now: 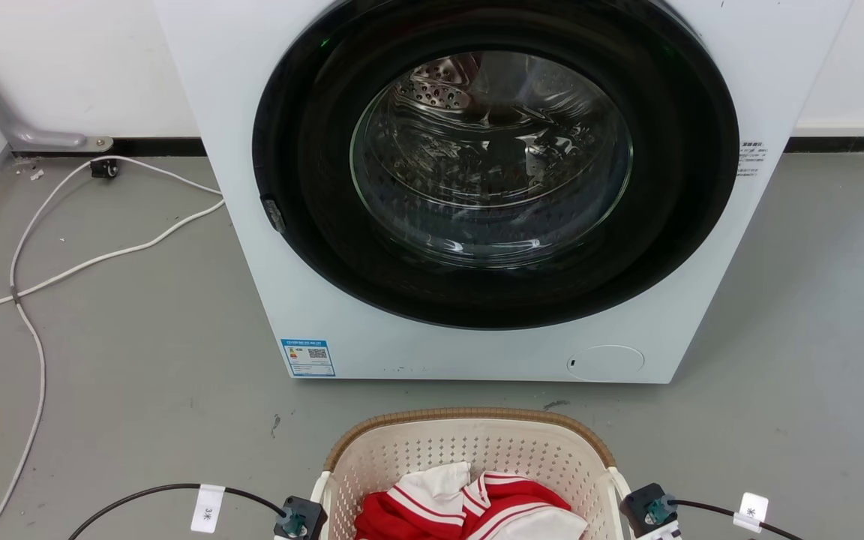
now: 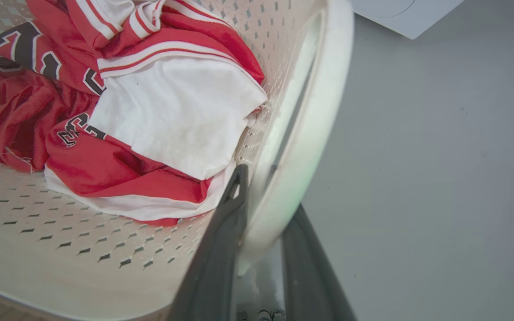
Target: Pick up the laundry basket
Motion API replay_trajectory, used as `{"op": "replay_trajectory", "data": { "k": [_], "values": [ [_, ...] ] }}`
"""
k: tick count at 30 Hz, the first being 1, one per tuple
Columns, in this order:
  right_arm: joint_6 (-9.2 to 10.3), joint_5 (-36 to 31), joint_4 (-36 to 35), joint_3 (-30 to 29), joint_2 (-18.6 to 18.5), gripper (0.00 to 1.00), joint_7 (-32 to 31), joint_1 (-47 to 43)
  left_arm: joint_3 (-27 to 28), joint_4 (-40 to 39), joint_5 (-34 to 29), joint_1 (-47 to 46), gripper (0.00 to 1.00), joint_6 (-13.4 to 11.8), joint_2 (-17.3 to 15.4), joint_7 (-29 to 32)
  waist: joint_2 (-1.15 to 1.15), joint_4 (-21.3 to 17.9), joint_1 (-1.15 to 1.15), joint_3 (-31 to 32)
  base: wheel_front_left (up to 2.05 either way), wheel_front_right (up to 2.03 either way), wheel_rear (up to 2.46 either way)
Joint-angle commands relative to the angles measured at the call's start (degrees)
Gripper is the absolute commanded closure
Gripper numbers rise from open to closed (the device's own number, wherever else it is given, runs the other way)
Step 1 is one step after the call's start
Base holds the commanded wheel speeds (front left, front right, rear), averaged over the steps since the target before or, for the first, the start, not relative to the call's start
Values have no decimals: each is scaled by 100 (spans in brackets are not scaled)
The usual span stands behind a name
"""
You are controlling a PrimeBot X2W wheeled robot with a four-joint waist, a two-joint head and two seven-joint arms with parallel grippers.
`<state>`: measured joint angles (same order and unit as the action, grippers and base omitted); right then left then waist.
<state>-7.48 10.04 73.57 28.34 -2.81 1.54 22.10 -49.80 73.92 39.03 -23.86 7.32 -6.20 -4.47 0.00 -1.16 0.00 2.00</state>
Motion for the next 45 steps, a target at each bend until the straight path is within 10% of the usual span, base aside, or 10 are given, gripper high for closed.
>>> {"op": "replay_trajectory", "data": {
  "k": [1,45],
  "values": [
    [-2,-41,43,62,-113,100,-19,-88,-29,-18,-3,-43,100,-19,-78,-65,0,2,0,-1,0,0,0],
    [-2,10,44,163,-121,100,-44,-150,-207,-17,155,-10,100,-25,-86,-53,0,17,0,-2,0,0,0]
  ]
}}
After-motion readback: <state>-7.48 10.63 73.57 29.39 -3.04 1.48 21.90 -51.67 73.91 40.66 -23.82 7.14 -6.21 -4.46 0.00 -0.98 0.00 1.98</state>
